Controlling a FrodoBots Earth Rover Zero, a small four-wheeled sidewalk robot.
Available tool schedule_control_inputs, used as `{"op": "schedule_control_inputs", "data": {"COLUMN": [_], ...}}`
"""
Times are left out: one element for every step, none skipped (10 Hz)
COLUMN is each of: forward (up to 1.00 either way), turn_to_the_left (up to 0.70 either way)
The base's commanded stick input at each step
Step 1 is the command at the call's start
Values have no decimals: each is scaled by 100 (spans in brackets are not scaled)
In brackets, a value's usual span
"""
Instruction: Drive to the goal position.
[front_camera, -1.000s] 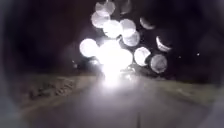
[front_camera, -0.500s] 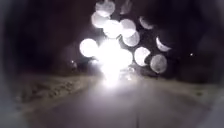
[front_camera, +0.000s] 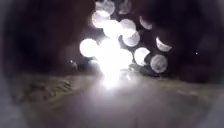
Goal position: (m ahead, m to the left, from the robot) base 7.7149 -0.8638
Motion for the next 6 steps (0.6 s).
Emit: {"op": "schedule_control_inputs", "data": {"forward": [70,70,70,70,70,70], "turn_to_the_left": [0,2,14,14,14,14]}}
